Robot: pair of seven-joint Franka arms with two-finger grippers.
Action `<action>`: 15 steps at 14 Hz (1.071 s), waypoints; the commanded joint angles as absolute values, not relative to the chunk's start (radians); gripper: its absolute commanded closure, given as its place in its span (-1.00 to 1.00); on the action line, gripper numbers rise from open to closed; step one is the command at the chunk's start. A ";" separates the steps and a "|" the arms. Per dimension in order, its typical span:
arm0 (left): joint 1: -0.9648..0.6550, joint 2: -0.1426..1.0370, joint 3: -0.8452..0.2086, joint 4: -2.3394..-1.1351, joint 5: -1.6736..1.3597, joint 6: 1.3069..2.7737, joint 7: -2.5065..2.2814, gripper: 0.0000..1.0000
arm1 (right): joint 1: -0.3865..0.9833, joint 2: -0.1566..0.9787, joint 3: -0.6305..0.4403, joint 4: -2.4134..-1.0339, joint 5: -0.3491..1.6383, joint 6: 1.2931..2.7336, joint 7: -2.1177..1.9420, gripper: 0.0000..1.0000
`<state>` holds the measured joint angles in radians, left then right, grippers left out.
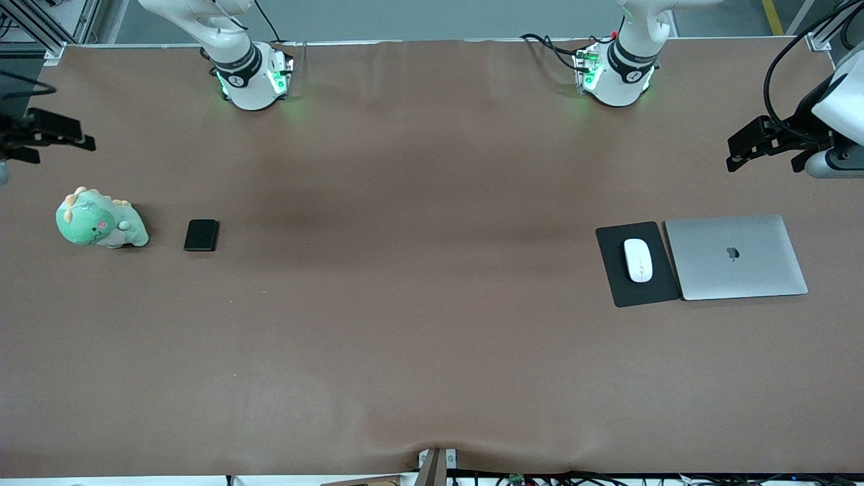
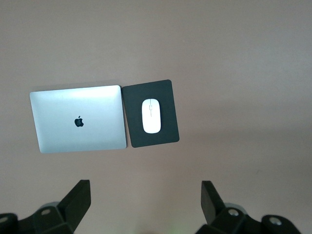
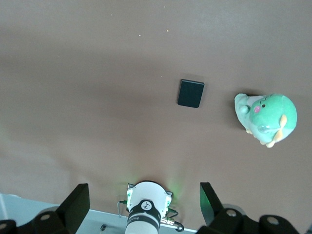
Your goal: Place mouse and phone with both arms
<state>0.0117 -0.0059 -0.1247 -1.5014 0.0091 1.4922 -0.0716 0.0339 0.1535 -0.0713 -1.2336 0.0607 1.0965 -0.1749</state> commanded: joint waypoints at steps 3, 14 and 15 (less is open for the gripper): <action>0.011 -0.014 -0.133 -1.505 -0.009 1.502 -0.084 -1.00 | 0.067 0.069 -0.074 -1.287 0.037 1.094 -0.123 -1.00; 0.017 -0.015 -0.147 -1.502 -0.003 1.496 -0.095 -1.00 | 0.025 -0.069 -0.081 -1.543 -0.012 1.284 -0.123 -1.00; 0.017 -0.017 -0.147 -1.503 -0.003 1.496 -0.095 -1.00 | 0.020 -0.068 -0.081 -1.543 -0.012 1.284 -0.123 -1.00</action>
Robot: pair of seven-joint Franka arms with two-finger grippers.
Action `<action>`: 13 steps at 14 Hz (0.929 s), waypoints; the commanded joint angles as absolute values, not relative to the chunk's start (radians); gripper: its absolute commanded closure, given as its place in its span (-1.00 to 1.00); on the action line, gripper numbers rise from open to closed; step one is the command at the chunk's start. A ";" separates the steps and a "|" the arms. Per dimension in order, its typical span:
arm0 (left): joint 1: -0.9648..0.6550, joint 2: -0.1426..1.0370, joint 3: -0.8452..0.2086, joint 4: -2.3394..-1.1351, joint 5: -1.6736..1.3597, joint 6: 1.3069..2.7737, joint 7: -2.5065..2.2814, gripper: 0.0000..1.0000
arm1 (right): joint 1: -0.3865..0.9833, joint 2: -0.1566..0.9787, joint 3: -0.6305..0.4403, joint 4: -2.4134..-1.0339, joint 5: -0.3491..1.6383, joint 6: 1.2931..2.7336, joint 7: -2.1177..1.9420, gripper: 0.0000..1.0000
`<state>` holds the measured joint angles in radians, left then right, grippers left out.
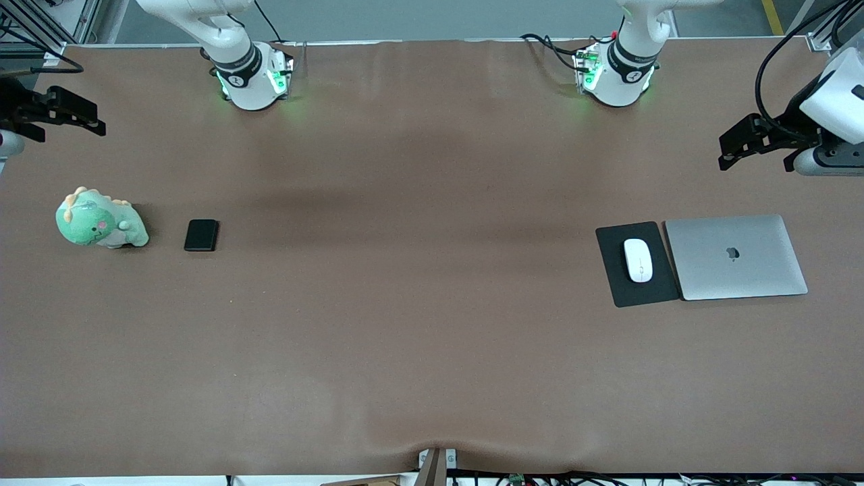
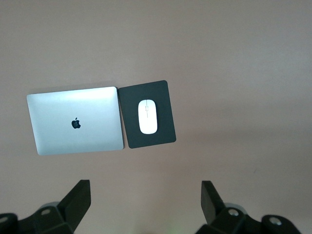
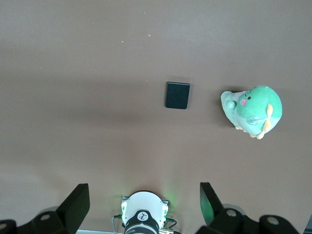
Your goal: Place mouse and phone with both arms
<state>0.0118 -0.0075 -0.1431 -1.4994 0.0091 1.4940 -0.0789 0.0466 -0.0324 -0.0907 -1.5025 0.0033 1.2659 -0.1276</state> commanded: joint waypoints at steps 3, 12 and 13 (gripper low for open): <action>0.017 -0.011 -0.149 -1.499 -0.005 1.497 -0.095 -1.00 | 0.021 -0.069 -0.081 -1.545 -0.012 1.284 -0.123 -1.00; 0.025 -0.021 -0.138 -1.454 -0.002 1.440 -0.086 -1.00 | 0.023 -0.060 -0.078 -1.545 -0.028 1.304 -0.153 -1.00; 0.026 -0.023 -0.138 -1.454 -0.002 1.439 -0.086 -1.00 | 0.025 -0.060 -0.078 -1.543 -0.026 1.304 -0.153 -1.00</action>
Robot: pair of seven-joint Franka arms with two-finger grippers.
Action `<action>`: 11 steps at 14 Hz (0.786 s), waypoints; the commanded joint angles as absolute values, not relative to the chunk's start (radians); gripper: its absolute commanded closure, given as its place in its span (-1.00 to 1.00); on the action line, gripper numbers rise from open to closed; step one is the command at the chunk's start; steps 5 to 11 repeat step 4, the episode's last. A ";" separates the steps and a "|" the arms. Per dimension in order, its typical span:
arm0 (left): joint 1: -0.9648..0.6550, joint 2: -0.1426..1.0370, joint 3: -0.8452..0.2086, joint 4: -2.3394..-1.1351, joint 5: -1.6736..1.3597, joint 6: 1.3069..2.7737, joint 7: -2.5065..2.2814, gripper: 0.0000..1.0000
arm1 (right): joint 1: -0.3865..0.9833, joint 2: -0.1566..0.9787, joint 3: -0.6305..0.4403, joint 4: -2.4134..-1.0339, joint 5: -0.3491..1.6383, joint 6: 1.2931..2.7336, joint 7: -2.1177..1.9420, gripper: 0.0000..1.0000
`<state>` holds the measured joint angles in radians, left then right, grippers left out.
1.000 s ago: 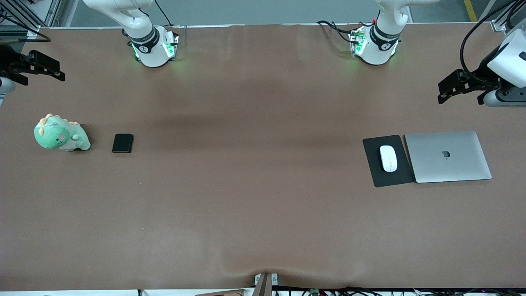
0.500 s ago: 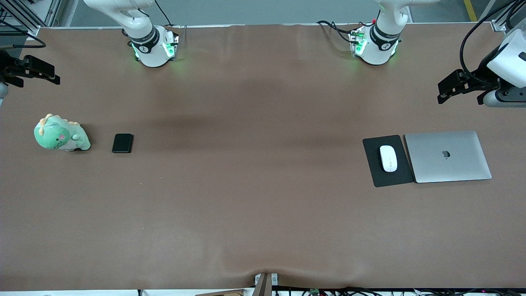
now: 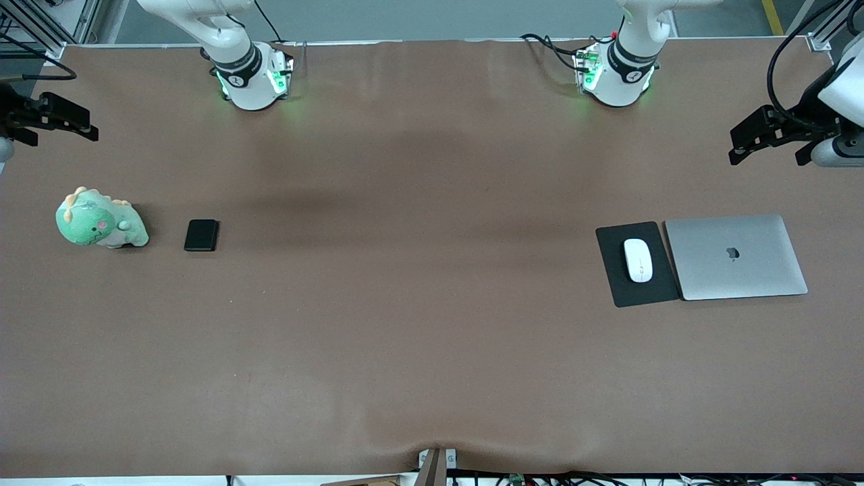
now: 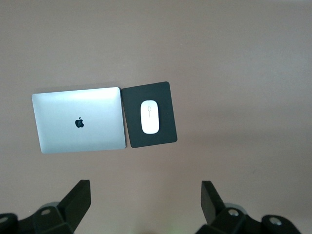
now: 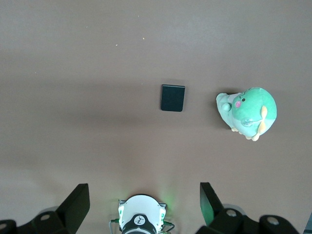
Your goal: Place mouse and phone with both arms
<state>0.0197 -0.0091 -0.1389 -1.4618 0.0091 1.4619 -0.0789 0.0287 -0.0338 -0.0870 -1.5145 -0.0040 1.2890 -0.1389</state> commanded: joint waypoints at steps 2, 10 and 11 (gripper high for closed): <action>0.026 -0.023 -0.138 -1.453 -0.003 1.433 -0.086 -1.00 | 0.023 -0.060 -0.078 -1.543 -0.028 1.304 -0.152 -1.00; 0.026 -0.023 -0.138 -1.453 -0.002 1.433 -0.086 -1.00 | 0.021 -0.060 -0.078 -1.543 -0.026 1.304 -0.153 -1.00; 0.026 -0.023 -0.138 -1.453 -0.002 1.433 -0.086 -1.00 | 0.021 -0.060 -0.078 -1.543 -0.026 1.304 -0.153 -1.00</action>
